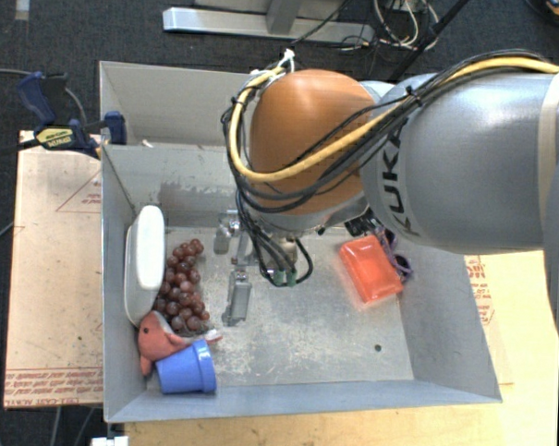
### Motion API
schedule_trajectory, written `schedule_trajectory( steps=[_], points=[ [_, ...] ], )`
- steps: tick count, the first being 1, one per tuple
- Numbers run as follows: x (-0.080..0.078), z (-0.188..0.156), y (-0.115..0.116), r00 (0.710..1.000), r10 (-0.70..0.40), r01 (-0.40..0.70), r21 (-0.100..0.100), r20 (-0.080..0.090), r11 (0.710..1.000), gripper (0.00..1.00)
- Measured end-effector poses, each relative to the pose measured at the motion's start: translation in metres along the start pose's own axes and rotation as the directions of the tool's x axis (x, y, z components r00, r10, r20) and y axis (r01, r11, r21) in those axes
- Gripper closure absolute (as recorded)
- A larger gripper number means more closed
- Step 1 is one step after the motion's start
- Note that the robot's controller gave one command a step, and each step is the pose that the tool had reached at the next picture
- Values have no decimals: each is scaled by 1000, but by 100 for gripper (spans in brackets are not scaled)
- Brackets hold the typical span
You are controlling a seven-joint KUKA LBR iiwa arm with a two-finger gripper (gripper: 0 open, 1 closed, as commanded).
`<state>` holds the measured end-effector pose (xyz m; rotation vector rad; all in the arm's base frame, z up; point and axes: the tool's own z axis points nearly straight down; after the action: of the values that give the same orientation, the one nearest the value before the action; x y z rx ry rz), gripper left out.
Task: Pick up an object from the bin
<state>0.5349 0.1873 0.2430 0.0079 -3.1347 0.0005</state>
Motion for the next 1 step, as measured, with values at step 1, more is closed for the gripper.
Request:
schedule_trajectory(
  steps=[1],
  points=[
    [-1, -4, -1, 1000, 4, -4, -1, 7, 1000, 0]
  ],
)
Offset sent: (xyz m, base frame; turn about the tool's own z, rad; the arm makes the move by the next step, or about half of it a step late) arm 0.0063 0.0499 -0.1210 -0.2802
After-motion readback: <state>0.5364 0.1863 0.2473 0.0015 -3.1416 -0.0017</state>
